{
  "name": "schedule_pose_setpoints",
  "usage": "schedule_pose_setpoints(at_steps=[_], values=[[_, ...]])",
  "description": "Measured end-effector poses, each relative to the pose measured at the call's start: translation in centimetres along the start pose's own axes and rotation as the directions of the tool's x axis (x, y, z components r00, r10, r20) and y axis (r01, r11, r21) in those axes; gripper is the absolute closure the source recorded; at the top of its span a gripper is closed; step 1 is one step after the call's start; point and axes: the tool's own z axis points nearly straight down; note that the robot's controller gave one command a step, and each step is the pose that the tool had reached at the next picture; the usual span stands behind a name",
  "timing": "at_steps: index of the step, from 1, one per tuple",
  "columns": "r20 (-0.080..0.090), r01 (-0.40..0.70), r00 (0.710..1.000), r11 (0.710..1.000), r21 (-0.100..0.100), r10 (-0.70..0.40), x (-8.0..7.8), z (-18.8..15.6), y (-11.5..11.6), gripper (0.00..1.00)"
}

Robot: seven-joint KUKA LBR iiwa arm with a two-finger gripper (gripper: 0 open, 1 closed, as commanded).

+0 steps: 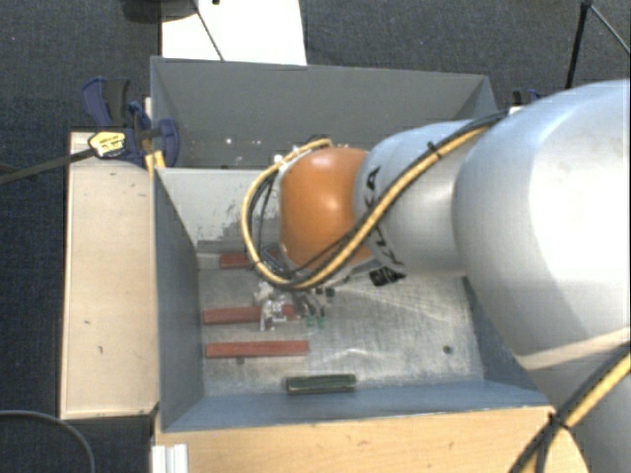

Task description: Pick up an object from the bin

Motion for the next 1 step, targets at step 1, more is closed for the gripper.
schedule_pose_setpoints(at_steps=[1], values=[[-0.005,0.354,0.935,0.935,0.0,-0.354,-0.83,-14.61,-1.46,1.0]])
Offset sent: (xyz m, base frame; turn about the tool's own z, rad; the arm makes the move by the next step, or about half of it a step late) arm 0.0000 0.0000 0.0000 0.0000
